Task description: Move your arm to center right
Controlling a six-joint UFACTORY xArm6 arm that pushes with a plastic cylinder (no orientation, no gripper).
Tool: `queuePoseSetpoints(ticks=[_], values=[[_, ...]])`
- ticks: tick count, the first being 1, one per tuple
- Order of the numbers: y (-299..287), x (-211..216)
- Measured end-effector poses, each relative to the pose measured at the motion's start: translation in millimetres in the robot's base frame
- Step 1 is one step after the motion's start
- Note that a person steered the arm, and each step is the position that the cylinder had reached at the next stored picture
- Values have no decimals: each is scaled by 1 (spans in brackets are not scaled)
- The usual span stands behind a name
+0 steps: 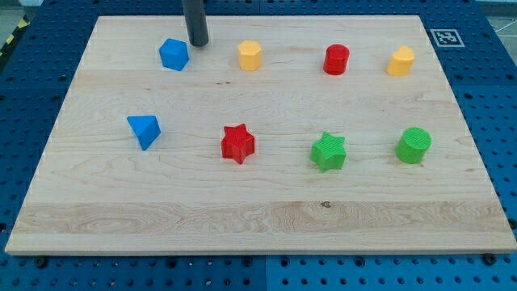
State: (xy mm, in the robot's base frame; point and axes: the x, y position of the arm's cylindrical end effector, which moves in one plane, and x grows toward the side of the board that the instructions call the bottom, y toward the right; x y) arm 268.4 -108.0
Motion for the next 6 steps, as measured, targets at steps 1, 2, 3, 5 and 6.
queuePoseSetpoints(ticks=[1,2,3,5,6], values=[[-8,8],[-19,24],[-24,21],[-12,-9],[33,15]])
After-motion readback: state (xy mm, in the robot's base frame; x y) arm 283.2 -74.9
